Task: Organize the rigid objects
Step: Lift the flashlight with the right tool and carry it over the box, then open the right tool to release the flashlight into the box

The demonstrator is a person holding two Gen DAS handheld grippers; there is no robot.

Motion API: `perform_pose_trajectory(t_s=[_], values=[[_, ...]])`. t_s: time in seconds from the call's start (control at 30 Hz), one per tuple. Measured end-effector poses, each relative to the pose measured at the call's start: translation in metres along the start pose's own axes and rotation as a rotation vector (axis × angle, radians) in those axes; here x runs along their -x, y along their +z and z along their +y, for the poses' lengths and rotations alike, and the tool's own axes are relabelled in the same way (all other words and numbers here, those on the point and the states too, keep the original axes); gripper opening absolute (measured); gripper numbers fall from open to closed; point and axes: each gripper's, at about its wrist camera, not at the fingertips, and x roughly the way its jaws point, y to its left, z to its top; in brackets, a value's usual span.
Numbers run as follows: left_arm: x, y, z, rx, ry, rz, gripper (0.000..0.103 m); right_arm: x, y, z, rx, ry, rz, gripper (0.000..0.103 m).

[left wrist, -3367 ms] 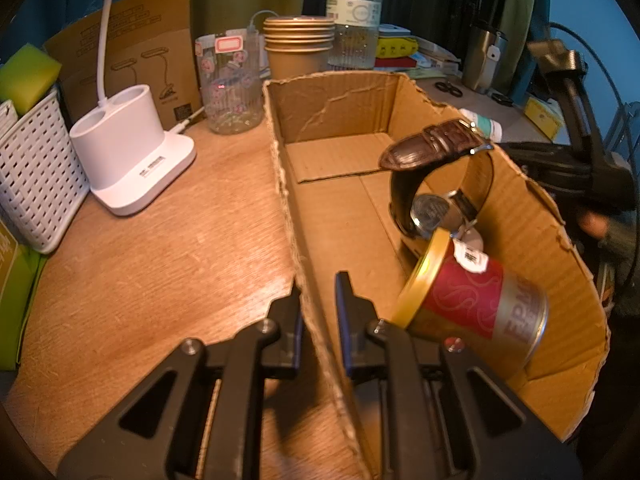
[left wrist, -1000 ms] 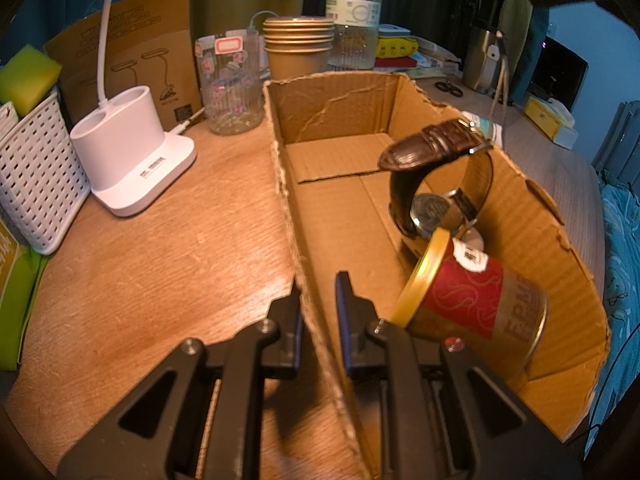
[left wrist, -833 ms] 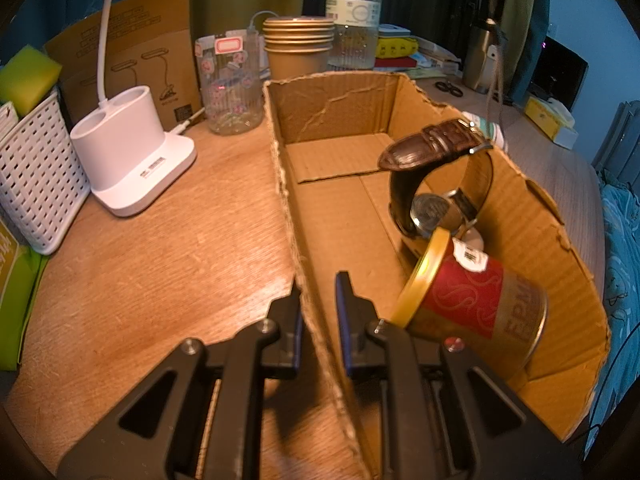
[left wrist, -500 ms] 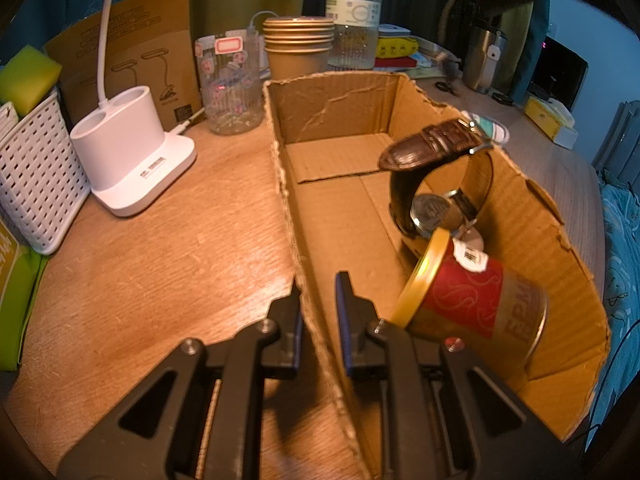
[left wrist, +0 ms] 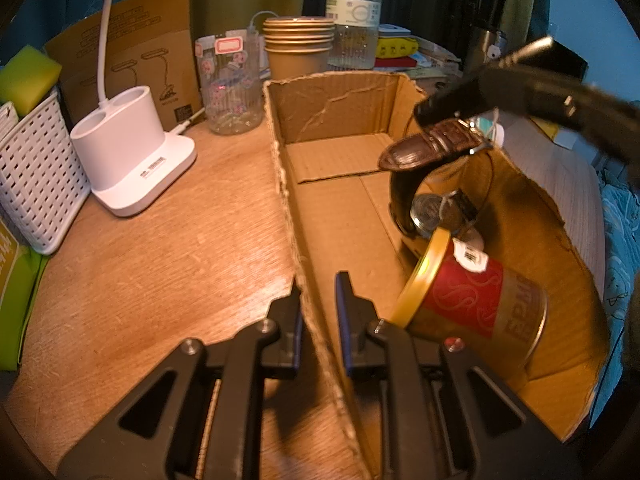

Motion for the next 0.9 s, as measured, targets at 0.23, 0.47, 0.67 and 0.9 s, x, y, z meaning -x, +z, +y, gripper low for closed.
perform_pose_trajectory(t_s=[0.23, 0.47, 0.67, 0.9], values=[[0.0, 0.0, 0.0, 0.0, 0.0, 0.0, 0.015, -0.015, -0.01, 0.0, 0.005, 0.002, 0.058, 0.022], [0.0, 0.0, 0.0, 0.0, -0.001, 0.0, 0.015, -0.026, -0.02, 0.002, 0.021, 0.005, 0.122, 0.022], [0.002, 0.002, 0.001, 0.0, 0.0, 0.0, 0.015, -0.029, -0.023, 0.001, 0.008, 0.025, 0.143, 0.026], [0.001, 0.002, 0.0, 0.0, 0.001, 0.0, 0.015, -0.022, -0.02, -0.006, -0.017, 0.033, 0.129, 0.03]])
